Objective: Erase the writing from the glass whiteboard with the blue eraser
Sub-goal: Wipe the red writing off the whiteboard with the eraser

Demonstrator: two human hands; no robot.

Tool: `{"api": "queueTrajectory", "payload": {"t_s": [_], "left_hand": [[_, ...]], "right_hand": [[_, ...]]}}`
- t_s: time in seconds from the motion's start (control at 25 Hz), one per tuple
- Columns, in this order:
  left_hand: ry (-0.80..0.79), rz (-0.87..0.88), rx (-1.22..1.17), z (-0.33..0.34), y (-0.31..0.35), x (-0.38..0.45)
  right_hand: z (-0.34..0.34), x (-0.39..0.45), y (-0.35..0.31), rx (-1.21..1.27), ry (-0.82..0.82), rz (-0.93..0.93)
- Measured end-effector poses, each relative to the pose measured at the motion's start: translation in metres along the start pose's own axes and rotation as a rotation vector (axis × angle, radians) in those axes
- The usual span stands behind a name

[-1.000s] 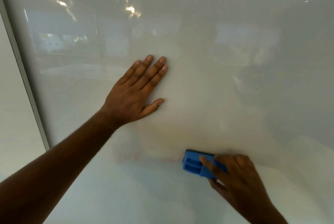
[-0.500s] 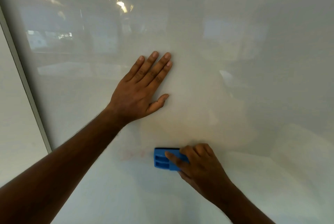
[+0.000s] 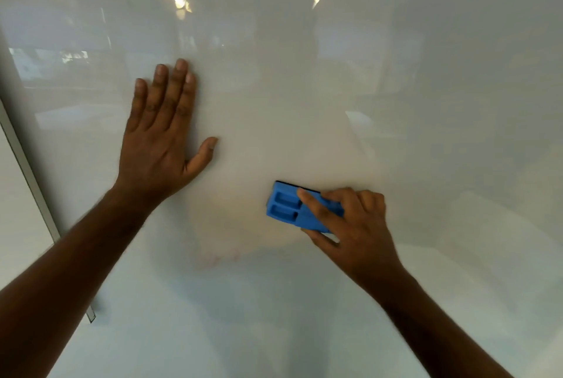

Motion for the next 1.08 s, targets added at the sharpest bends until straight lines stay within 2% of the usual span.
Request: {"api": "queueTrajectory", "payload": {"t_s": [0.12,0.24,0.4,0.48,0.6,0.76,0.84,0.92,1.08], "left_hand": [[0.018,-0.047,0.0,0.0,-0.001,-0.001],[0.015,-0.048,-0.013,0.0,-0.001,-0.002],[-0.011,0.088,-0.042,-0.01,-0.026,-0.008],[-0.019,0.143,-0.047,-0.014,-0.037,-0.011],[0.001,0.104,-0.043,-0.012,-0.035,-0.015],[0.048,-0.041,-0.06,-0.012,-0.038,-0.018],[0.052,-0.08,-0.066,-0.012,-0.04,-0.019],[0.045,-0.072,-0.061,-0.012,-0.041,-0.02],[0.026,-0.014,-0.041,-0.013,-0.046,-0.02]], "right_hand": [[0.016,0.007,-0.037,-0.003,-0.048,-0.05],[0.032,-0.028,-0.053,-0.015,-0.123,-0.169],[0.029,-0.081,-0.033,-0.067,-0.197,-0.236],[0.019,-0.08,-0.019,-0.077,-0.162,-0.203],[0.004,-0.043,-0.008,-0.076,-0.09,-0.065],[0.016,0.013,-0.056,0.011,-0.017,0.024],[0.04,0.016,-0.095,-0.013,-0.017,-0.038],[0.06,-0.004,-0.124,-0.018,-0.084,-0.141],[0.067,-0.06,-0.118,-0.06,-0.217,-0.272]]}}
Point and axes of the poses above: each hand's wrist, its own x-axis towards the middle knuckle, its own z-axis out of the palm, y = z × x, the point moved 2 cm from there along x, towards the middle knuckle, and after that the axes turned 2 degrees about -z, right-handed, at the moved point
